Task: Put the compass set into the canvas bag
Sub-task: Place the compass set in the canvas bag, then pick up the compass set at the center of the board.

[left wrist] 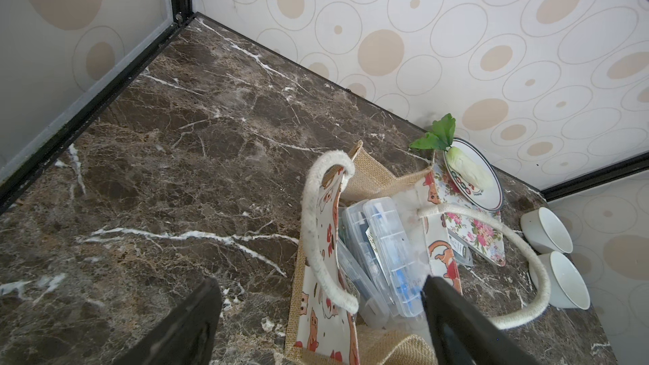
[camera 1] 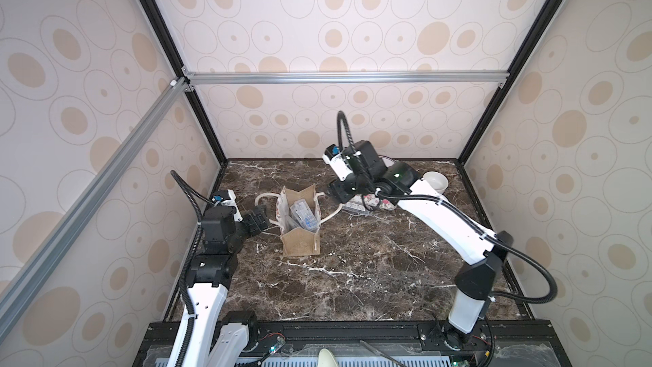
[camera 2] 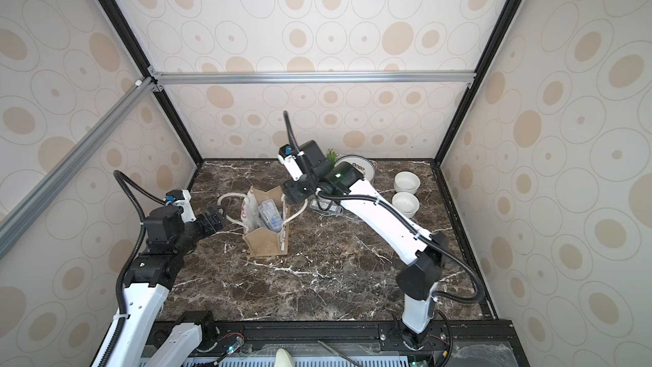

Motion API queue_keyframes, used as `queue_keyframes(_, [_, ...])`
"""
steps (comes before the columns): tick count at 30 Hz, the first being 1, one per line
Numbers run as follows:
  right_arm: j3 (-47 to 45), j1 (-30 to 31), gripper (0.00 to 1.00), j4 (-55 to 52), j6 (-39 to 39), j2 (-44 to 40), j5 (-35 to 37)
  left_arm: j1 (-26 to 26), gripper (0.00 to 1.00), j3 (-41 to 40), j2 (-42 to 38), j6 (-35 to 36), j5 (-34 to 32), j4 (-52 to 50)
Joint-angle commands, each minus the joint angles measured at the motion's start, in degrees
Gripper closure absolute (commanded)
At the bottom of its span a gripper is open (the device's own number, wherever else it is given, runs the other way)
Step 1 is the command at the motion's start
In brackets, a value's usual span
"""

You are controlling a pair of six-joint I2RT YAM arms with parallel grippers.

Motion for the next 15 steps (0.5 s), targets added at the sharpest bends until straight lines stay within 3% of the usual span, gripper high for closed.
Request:
queue_keyframes(1, [-11.1,-6.3,0.30,6.5,-2.3,-4.9,-1.9,0.3,0.09,1.2,0.0,0.0,0.6,0.0])
queue_keyframes(7, [-19.3,-15.0,0.23,7.1,-6.4,-3.6,-7.5,0.2,0.09,1.3,0.6,-0.5,0.8,0.6])
queue_keyframes(15, [-7.8,-16.1,0.21,-1.1,-11.1,13.4,-9.5,0.2,0.09,1.5,1.2,-0.7,0.2,0.2])
